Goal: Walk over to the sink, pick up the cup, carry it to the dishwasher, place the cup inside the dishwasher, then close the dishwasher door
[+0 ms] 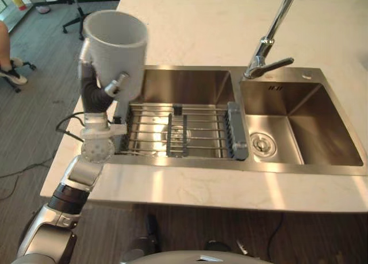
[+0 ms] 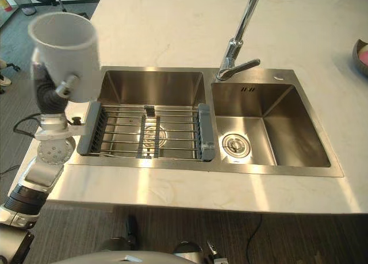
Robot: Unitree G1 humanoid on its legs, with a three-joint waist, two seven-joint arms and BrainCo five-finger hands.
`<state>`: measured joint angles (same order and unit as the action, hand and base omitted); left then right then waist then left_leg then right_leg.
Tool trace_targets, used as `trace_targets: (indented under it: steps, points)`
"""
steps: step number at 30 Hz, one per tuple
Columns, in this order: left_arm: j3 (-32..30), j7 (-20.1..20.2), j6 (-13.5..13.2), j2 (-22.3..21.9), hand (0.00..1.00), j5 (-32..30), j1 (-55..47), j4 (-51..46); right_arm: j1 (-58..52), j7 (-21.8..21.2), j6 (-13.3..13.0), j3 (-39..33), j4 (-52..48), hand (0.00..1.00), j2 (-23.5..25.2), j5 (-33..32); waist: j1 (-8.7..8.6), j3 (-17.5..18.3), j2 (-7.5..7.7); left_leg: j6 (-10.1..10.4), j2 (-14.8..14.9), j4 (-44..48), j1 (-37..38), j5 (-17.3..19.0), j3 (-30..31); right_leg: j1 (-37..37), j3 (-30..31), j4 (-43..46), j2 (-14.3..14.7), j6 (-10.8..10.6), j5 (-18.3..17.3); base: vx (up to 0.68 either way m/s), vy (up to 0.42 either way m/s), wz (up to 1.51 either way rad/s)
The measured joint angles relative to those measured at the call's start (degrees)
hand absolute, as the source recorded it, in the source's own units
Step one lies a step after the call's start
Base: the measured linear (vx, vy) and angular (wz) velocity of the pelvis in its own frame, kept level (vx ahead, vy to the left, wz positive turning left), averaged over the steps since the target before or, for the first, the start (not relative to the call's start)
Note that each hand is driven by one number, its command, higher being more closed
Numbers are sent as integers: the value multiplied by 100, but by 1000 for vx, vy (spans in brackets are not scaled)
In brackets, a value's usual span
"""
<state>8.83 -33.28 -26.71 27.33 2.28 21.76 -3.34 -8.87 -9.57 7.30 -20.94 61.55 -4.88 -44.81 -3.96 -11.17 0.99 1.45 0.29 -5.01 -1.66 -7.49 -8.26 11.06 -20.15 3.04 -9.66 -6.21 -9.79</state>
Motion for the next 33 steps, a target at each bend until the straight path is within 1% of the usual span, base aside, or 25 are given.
trace_targets:
  steps: [1,3,6,9,10,12,13,15,16,17,18,19,20,21,22,24,25,26,27,28,29,30,31,32,33]
  points:
    - [-187,12,-8,-123,100,273,-10,-10,-4,-6,11,-14,21,0,6,110,28,8,33,7,-8,2,-8,-8,31,15,-26,10,1,17,-6,30,-37,17]
    - [-477,87,-7,-349,100,707,-75,-181,-5,-21,22,-88,21,0,7,296,83,20,55,14,-7,4,-24,-16,52,3,18,44,7,17,-5,20,-26,11]
    - [-824,231,-3,-569,100,1215,-250,-520,-7,-30,29,-172,21,0,21,544,164,49,92,25,-10,37,-37,-54,102,5,45,97,14,17,-5,24,-33,8]
    - [-1320,292,6,-746,100,1444,-448,-820,-13,-38,39,-168,21,0,24,849,252,58,95,47,-11,40,-149,-217,362,-4,-24,196,55,19,-3,-36,-39,34]
    - [-1473,292,7,-762,100,1453,-515,-859,-13,-36,41,-162,19,0,23,897,288,58,94,48,3,41,-150,-218,386,13,-65,196,76,19,-4,-77,-37,31]
    - [-2182,291,6,-782,100,1621,-809,-949,-12,-29,51,-80,13,0,-1,931,436,59,87,73,37,42,-149,-235,547,88,-166,203,151,41,-20,-88,-39,30]
    - [-2370,298,8,-781,100,1658,-893,-949,-15,-24,67,-34,13,0,-16,932,468,61,83,74,36,42,-149,-236,607,105,-228,210,163,51,-36,-137,-39,41]
    - [-3104,408,10,-764,100,1925,-1218,-942,-29,-24,157,59,13,0,-30,1060,666,56,72,95,-11,39,-171,-250,848,129,-321,368,171,50,-217,-144,-33,51]
    - [-3275,430,10,-759,100,2009,-1285,-941,-41,-25,168,67,13,0,-29,1103,696,51,64,117,-40,38,-188,-260,927,137,-360,416,163,41,-300,-140,-44,77]
    - [-3638,499,15,-755,100,2080,-1431,-937,-77,-24,170,89,13,0,-34,1157,730,22,3,88,-77,34,-212,-289,1113,190,-480,507,161,33,-410,-181,-60,86]
    - [-3969,571,16,-699,100,2192,-1624,-935,-135,-22,169,177,14,0,-51,1161,810,35,-42,93,-100,5,-218,-315,1238,216,-597,594,161,46,-512,-152,-56,80]
    - [-4109,607,17,-648,100,2257,-1729,-934,-165,-19,168,193,15,0,-55,1189,877,51,-78,96,-112,5,-223,-317,1293,224,-629,626,165,46,-542,-137,-51,61]
    - [-4367,667,21,-543,100,2310,-1932,-935,-225,-20,174,275,18,0,-93,1279,990,99,-115,97,-120,4,-239,-318,1329,269,-749,642,190,58,-566,-89,-40,45]
    - [-4467,709,21,-494,100,2336,-2014,-935,-246,-22,179,279,19,0,-113,1312,1036,113,-129,97,-123,4,-241,-318,1338,303,-804,643,206,57,-574,-126,-68,79]
    - [-4693,837,52,-378,100,2354,-2277,-935,-271,-23,190,280,21,0,-217,1372,1118,215,-207,96,-106,3,-345,-317,1318,330,-1056,660,245,60,-591,-104,-58,74]
    - [-4730,947,76,-331,100,2353,-2372,-934,-270,-23,194,277,27,0,-289,1374,1159,238,-275,69,-80,4,-432,-289,1194,365,-1274,650,283,68,-581,-96,-44,84]
    - [-4715,1072,107,-312,100,2349,-2407,-918,-268,-24,198,270,47,0,-316,1377,1160,242,-290,-26,-55,13,-519,-42,845,432,-1616,601,276,13,-478,-88,-25,120]
    - [-4702,1161,133,-323,100,2347,-2408,-890,-274,-28,200,271,47,0,-325,1377,1124,249,-276,-178,4,45,-591,66,390,537,-1897,491,262,17,-376,-100,-5,144]
    - [-4700,1233,136,-324,100,2347,-2412,-853,-277,-28,199,269,43,0,-358,1377,1097,263,-317,-285,107,46,-660,94,-105,588,-2151,455,306,-1,-357,-96,5,167]
    - [-4676,1304,167,-328,100,2341,-2420,-786,-312,-30,199,258,26,0,-416,1377,1009,242,-480,-401,243,158,-781,150,-769,684,-2518,468,406,-11,-348,-82,19,174]
    - [-4655,1388,184,-332,100,2335,-2431,-731,-362,-36,198,232,23,0,-442,1376,960,226,-574,-555,323,366,-886,263,-1192,758,-2751,471,424,-15,-346,-56,46,176]
    - [-4599,1448,201,-354,100,2335,-2482,-713,-421,-41,209,202,29,0,-482,1377,940,232,-665,-629,396,570,-953,412,-1541,851,-2932,473,431,-10,-343,-16,98,149]
    - [-4555,1502,201,-423,100,2332,-2570,-724,-479,-43,252,125,32,0,-511,1378,951,216,-668,-496,505,907,-1038,855,-2022,931,-3128,419,325,31,-335,9,173,113]
    - [-4643,1500,195,-473,100,2327,-2691,-756,-467,-58,264,61,61,0,-505,1403,985,232,-580,-566,603,1219,-1174,933,-2347,894,-3282,419,130,69,-406,63,185,64]
    - [-4800,1483,201,-555,100,2325,-2786,-749,-410,-67,259,-8,56,0,-537,1543,1040,232,-574,-794,781,1579,-1216,802,-2506,807,-3293,492,-85,-43,-358,61,136,20]
